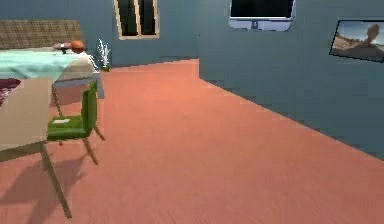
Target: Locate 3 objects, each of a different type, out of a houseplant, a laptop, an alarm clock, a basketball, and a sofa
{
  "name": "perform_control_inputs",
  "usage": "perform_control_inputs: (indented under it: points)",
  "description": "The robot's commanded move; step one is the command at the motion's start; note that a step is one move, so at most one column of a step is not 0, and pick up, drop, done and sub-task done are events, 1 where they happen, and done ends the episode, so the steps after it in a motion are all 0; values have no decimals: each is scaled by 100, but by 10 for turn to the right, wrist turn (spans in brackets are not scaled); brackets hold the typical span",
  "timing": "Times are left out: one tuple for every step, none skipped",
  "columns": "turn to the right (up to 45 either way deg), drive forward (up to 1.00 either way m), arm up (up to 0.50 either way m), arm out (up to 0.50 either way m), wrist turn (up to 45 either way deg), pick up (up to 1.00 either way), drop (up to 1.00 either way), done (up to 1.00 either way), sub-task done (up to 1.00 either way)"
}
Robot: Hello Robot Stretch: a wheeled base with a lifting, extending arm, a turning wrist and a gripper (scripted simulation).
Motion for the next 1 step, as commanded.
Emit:
perform_control_inputs:
  points:
    - [0,5,0,0,0,0,0,0,0]
